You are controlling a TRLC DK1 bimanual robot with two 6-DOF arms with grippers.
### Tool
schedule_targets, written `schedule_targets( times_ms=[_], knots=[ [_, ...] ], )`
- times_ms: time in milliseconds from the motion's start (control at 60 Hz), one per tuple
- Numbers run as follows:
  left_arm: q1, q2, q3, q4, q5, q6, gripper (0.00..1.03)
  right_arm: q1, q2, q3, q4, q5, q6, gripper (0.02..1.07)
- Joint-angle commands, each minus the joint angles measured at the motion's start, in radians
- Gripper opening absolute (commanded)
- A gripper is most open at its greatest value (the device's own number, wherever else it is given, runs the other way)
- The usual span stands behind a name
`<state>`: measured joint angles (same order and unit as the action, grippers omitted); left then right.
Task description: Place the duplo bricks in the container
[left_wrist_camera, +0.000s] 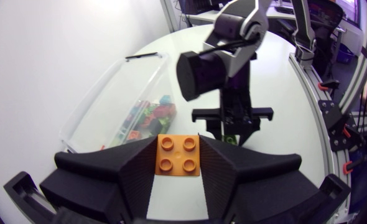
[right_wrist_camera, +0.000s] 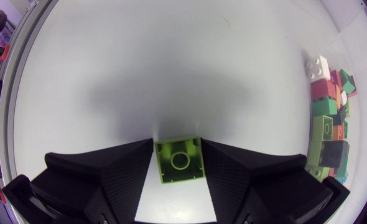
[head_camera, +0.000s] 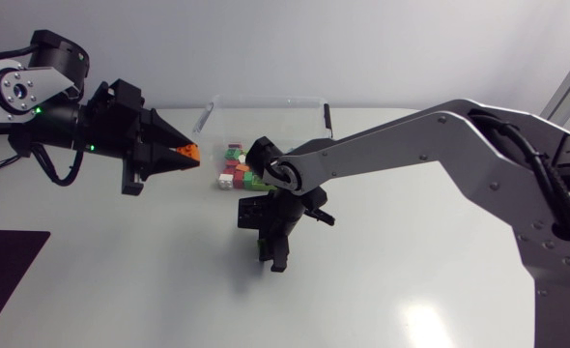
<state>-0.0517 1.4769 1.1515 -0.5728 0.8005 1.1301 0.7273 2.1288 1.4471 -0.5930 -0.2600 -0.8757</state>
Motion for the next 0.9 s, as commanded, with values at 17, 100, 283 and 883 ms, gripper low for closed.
schedule_targets(
  times_ms=[17,100,283,883],
  knots=[
    [-0.004,0.029,0.033,0.076,0.009,-0.135,0.31,0.027,0.017,0.027,-0.050,0.008,0.006,0.18],
    [-0.011,0.034,0.057,0.099,0.000,-0.173,0.31,0.018,0.003,0.022,-0.077,0.022,0.001,0.18],
    [-0.002,0.037,0.082,0.179,-0.011,-0.268,0.31,-0.035,-0.096,-0.001,-0.099,0.036,0.001,0.18],
    [-0.143,0.241,0.280,0.536,-0.322,-0.740,0.34,-0.210,-0.532,0.052,-0.160,0.004,0.144,0.18]
  ],
)
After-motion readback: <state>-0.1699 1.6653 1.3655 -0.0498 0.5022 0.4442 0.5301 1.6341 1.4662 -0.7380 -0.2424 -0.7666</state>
